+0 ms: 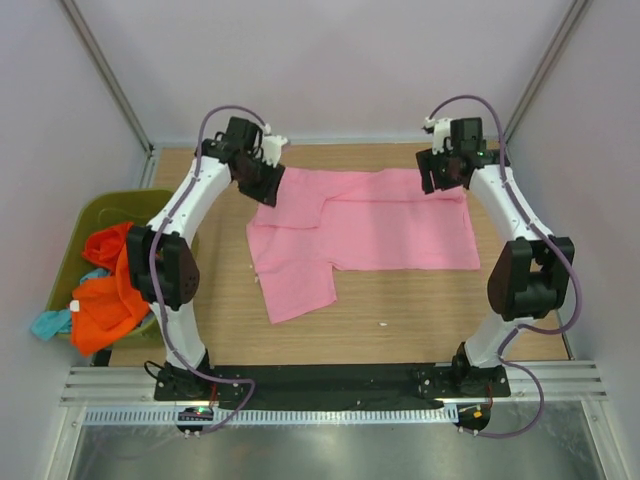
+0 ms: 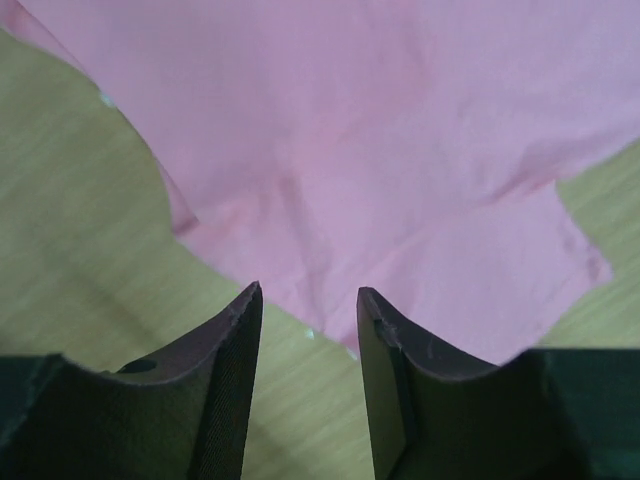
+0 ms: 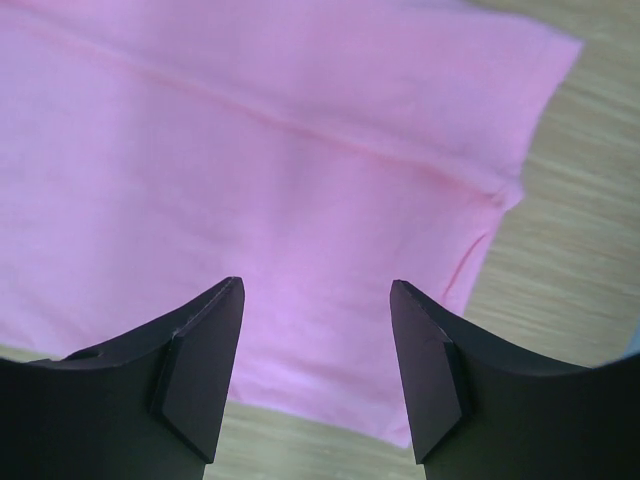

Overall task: Fold and stack the t-shirts
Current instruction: Fold the tshirt

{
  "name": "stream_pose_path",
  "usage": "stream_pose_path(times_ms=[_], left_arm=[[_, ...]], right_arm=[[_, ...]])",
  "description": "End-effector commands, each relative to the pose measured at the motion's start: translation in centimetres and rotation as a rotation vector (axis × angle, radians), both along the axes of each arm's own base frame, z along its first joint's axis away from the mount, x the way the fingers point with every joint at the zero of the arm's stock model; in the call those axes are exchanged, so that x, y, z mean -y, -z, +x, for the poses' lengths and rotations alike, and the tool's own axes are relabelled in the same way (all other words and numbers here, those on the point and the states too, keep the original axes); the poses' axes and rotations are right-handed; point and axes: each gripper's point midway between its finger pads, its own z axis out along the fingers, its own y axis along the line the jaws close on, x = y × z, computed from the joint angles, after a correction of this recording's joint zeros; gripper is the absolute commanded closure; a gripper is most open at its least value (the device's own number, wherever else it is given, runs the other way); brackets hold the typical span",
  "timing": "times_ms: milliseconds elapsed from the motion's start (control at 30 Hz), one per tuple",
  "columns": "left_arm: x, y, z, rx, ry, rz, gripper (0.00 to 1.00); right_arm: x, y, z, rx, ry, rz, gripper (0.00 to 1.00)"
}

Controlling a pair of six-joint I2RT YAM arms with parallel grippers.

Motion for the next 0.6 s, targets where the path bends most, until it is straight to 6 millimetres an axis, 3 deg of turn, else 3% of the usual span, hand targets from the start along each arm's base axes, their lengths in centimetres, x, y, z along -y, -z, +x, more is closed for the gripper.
stream_pose_path(times_ms=[0,67,133,167,200,233,367,433,533,567], left_arm=[[0.2,2.4,-7.2,-0.098,0.267,0.09,0.55],[-0.9,3.9,-10.1,-0.101,0.399,0.188,0.49],[-0.8,3.1,-12.5,-0.053,0.517,0.23,0.42],[-1.3,4.1,-14.2,-0.095,0.549,0.25,0.41],[-1.1,3.3,-15.3,-0.075,0.582,0.255,0.15],[-1.3,3.3,-16.6,-0.096,0.614,0.258,0.06],[-0.3,2.4,-20.0,-0.178,0.623,0.176,0.0],[1.0,1.4,-20.3,-0.192,0.601,0.126,0.0],[3.2,0.4,-21.5,-0.288,0.48,0.049,0.0],[4.5,-0.2,-22.9,-0.366,0.45,-0.028,0.0]], right_arm=[[-1.6,3.5,-3.0,-0.081,-0.082,0.001,0.34],[-1.6,4.0,-4.2,-0.091,-0.099,-0.011,0.34],[-1.1,4.1,-5.1,-0.084,-0.134,-0.059,0.33],[-0.9,5.4,-6.1,-0.109,-0.16,-0.081,0.34],[-0.3,5.7,-6.6,-0.103,-0.205,-0.139,0.35],[0.1,6.3,-7.8,-0.097,-0.227,-0.166,0.36],[1.4,6.8,-10.9,-0.024,-0.361,-0.319,0.37],[1.8,7.6,-12.6,-0.018,-0.423,-0.361,0.36],[1.6,6.4,-13.9,0.026,-0.415,-0.352,0.35],[1.5,6.0,-14.1,0.036,-0.399,-0.343,0.35]])
